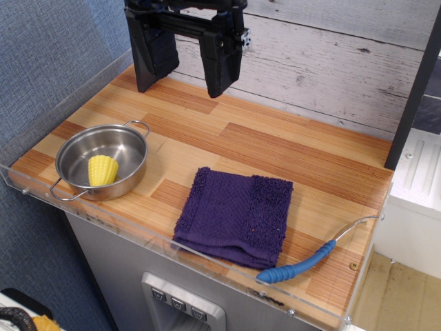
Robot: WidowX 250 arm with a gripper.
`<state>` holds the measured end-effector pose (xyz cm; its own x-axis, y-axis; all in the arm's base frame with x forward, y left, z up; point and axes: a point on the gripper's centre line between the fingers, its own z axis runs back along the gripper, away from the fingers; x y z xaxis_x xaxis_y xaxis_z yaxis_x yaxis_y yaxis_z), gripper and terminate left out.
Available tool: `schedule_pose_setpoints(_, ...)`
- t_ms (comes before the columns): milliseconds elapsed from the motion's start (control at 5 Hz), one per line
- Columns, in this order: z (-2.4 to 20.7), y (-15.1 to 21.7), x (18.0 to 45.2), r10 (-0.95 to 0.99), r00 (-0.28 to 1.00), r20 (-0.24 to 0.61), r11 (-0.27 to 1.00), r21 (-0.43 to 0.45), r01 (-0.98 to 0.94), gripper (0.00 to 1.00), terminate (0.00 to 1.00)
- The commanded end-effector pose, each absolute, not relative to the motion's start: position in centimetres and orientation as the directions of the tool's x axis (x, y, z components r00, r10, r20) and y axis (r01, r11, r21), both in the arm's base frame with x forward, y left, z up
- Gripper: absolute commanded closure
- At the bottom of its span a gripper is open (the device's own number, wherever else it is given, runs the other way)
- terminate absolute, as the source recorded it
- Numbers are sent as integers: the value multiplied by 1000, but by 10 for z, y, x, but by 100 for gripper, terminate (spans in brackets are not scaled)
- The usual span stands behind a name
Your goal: Place the yellow object at the top edge
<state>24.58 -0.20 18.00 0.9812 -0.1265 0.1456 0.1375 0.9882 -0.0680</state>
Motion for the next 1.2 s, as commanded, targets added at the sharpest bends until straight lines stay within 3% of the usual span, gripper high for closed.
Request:
schedule_pose_setpoints(0,180,-2,246,-126,981,146,988,-68,137,0,0)
schedule_pose_setpoints(600,166,64,215,-77,990,117,995,-61,85,0,0)
schedule_pose_setpoints(1000,164,88,212,16,991,136,998,57,-23,0,0)
